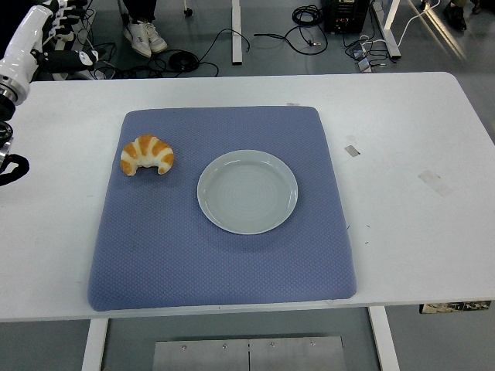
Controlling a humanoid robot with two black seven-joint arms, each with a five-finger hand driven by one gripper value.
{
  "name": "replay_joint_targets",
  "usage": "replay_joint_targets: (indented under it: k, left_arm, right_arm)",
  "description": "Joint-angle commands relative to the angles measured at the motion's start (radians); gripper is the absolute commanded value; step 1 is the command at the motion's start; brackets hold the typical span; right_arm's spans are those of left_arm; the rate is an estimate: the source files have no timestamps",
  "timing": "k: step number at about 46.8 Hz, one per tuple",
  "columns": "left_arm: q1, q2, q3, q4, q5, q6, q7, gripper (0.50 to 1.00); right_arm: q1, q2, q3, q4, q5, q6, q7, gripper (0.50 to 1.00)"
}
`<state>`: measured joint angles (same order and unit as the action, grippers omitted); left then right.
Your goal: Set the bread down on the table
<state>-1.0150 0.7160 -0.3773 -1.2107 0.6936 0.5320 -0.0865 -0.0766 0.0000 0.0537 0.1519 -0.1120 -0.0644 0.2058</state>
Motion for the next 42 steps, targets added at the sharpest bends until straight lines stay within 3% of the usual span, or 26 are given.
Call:
replay_joint_targets:
  k: [1,16,23,42]
  left_arm:
    - [0.015,-0.003,-0.02,0.017,-0.008,-0.001,-0.007,0.816]
    - [0.111,-0.006,-0.206,0.017,-0.042,-0.021,-0.025,0.818]
    - [0.122,-0.001,-0.216,0.017,-0.176,-0.073,-0.027,0.822]
    - [0.128,-0.006,-0.236,0.017,-0.192,-0.075,-0.059,0.83]
  right_arm:
    - [0.0,0.0,0.0,0.0,0.0,0.0,0.0,1.0]
    - [0.0,0.0,0.0,0.0,0.0,0.0,0.0,1.0]
    - [0.0,0.0,0.0,0.0,0.0,0.0,0.0,1.0]
    - [0.003,0.0,0.003,0.006,0.0,0.001,0.0,1.0]
